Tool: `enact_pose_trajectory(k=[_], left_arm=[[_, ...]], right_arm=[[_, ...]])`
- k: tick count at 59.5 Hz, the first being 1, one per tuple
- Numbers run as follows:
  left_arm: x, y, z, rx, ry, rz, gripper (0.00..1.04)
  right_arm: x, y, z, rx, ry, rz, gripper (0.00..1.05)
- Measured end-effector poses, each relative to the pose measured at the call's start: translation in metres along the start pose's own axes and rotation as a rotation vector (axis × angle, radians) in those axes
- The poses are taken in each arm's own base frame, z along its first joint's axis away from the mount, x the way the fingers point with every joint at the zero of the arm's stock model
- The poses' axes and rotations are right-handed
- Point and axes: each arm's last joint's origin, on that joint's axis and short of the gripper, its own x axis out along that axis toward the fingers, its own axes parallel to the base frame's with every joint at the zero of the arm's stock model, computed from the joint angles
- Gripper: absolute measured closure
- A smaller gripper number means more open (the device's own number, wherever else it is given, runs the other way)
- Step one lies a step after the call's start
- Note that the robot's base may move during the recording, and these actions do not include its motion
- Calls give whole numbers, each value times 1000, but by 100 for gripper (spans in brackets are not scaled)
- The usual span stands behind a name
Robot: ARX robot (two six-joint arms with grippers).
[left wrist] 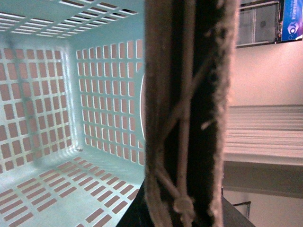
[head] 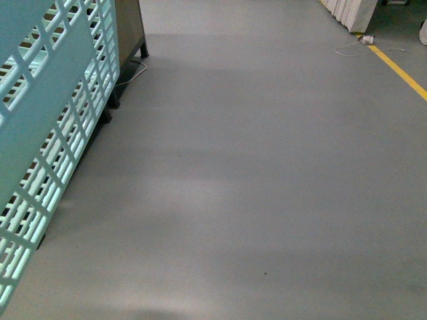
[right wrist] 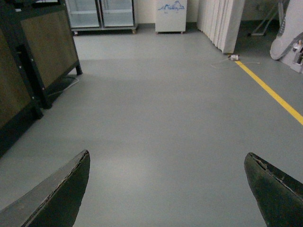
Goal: Pick lemon and mango into basket
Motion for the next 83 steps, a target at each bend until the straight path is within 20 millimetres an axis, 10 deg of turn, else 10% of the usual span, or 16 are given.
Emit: enact_pose_trajectory(k=[83], left_arm=[[0,0,0,0,0,0,100]], right_arm=[[0,0,0,-1,0,0,9]])
